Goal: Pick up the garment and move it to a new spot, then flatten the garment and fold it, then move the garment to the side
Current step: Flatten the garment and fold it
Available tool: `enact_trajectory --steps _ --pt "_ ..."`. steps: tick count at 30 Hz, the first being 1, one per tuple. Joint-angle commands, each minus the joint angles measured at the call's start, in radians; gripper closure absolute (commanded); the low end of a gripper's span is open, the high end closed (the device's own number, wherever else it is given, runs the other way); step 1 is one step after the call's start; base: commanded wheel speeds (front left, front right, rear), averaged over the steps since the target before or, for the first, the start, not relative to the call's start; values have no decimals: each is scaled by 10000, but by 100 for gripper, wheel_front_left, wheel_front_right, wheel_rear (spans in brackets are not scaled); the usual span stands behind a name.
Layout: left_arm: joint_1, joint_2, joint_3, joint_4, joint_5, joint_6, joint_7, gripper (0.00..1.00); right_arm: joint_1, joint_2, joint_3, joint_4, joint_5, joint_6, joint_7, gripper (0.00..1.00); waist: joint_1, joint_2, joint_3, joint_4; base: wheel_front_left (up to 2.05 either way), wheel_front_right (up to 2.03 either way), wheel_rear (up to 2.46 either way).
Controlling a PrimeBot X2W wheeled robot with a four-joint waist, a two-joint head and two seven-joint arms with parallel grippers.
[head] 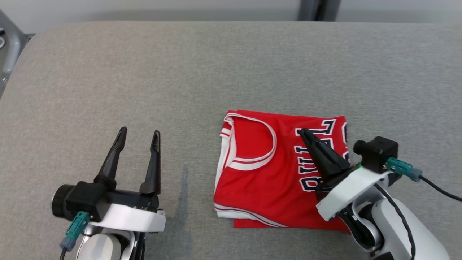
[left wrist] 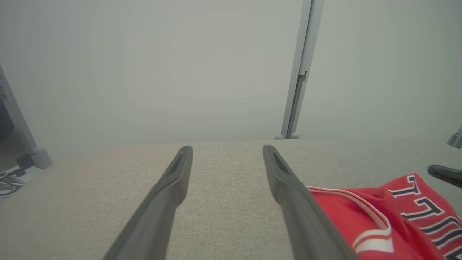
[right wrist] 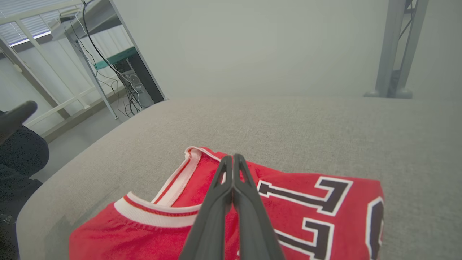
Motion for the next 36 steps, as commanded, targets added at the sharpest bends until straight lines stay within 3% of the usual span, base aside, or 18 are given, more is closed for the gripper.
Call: enact_trajectory --steps 1,7,22,31,36 --pt "-251 -11 -51 64 -70 -76 -76 0 -245 -31 121 302 117 0 -93 100 0 0 348 384 0 0 0" --pt "-670 -207 -249 484 -176 -225 -275 0 -1155 -89 558 2212 487 0 -267 100 0 0 745 838 0 0 0" --pt "-991 -373 -131 771 -86 -355 -383 0 -2007 -80 -615 5329 591 -4 -1243 100 0 0 977 707 0 0 0" --pt "-668 -297 124 822 41 -325 -386 0 -1822 144 -411 4393 944 -1 -1916 100 0 0 540 374 0 0 0" --pt "-452 -204 231 885 82 -231 -385 0 -1079 -110 -579 2874 890 -1 -2056 99 0 0 52 2 0 0 0"
